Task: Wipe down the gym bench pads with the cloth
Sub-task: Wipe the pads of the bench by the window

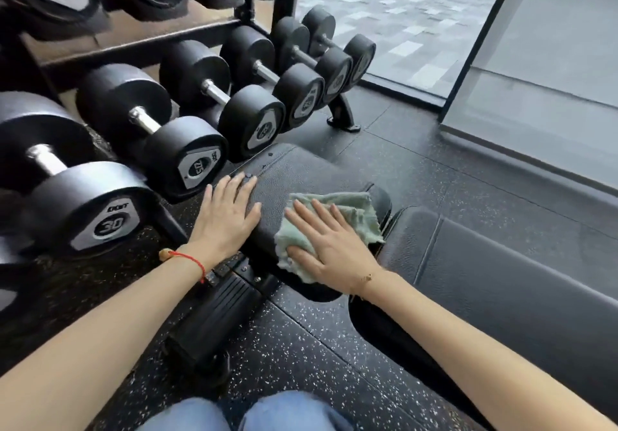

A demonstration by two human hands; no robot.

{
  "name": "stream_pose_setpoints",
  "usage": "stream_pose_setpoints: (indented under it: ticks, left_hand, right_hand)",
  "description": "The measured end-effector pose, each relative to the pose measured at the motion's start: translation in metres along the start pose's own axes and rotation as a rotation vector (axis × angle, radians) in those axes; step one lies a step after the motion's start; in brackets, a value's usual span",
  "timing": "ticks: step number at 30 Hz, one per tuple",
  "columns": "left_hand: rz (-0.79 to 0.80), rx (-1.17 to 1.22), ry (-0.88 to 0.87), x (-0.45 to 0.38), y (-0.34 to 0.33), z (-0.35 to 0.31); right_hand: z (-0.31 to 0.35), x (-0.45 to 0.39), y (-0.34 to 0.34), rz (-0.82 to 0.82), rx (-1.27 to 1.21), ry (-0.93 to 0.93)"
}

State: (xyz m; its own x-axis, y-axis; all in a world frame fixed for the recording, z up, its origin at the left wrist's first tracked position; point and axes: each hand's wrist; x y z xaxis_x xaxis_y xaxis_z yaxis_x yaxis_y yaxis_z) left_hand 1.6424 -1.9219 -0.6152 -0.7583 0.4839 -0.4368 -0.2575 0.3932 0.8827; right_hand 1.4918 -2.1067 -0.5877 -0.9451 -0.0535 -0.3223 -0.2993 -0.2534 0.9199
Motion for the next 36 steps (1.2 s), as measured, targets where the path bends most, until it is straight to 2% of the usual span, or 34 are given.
stream_pose_setpoints:
  ticks: [2, 5, 7, 8, 10, 13, 15, 18, 22, 25, 28, 30, 32, 36]
  left_hand:
    - [0.013, -0.015, -0.005, 0.000, 0.002, 0.001]
    - [0.027, -0.017, -0.015, 0.000, 0.006, 0.000]
    - [0.020, -0.014, -0.011, 0.001, 0.008, 0.000]
    - [0.020, -0.009, -0.009, 0.001, 0.008, -0.001]
    - [0.024, 0.017, -0.002, 0.002, 0.009, -0.001]
    - [0.050, 0.064, 0.005, 0.005, 0.011, 0.005]
    - [0.052, 0.081, -0.014, 0.010, 0.014, 0.016]
    - [0.042, 0.119, 0.014, 0.015, 0.024, 0.038]
    - [0.072, 0.193, 0.056, 0.016, 0.027, 0.060]
    - [0.124, 0.288, 0.044, 0.014, 0.026, 0.068]
    - [0.120, 0.321, 0.009, 0.010, 0.028, 0.076]
    - [0.120, 0.329, 0.006, 0.008, 0.028, 0.080]
    - [0.125, 0.346, 0.009, 0.011, 0.026, 0.080]
    - [0.112, 0.350, 0.006, 0.015, 0.024, 0.075]
  right_hand:
    - [-0.020, -0.001, 0.004, 0.026, -0.015, 0.026]
    - [-0.069, -0.039, 0.004, 0.018, 0.079, -0.163]
    - [-0.076, -0.067, -0.002, 0.039, 0.146, -0.285]
    - [-0.069, -0.074, -0.007, 0.042, 0.156, -0.283]
    - [-0.041, -0.072, -0.013, 0.045, 0.117, -0.169]
    - [-0.001, -0.032, -0.008, 0.056, 0.021, 0.110]
    - [0.005, -0.015, -0.003, 0.058, -0.030, 0.175]
    - [-0.015, -0.047, -0.009, 0.036, -0.010, 0.048]
    - [-0.027, -0.146, -0.036, 0.036, 0.101, -0.205]
    - [0.010, -0.158, -0.049, 0.072, 0.053, -0.062]
    - [0.033, -0.106, -0.035, 0.076, -0.042, 0.183]
    - [0.026, -0.076, -0.025, 0.074, -0.079, 0.215]
    - [0.003, -0.086, -0.023, 0.068, -0.048, 0.156]
    - [-0.031, -0.165, -0.040, 0.051, 0.109, -0.169]
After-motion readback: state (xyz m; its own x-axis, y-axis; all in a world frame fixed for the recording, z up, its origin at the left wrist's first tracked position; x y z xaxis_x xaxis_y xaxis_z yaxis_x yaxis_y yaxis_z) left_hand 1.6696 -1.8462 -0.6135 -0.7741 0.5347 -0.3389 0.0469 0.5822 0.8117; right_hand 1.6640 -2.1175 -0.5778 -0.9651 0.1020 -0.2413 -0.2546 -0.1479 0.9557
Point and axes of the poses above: each hand's wrist, its own x-axis away from the middle knuckle, its own y-axis out of the back of the hand, z = x × y, and after that the axes turned 14 degrees about -z, right-handed
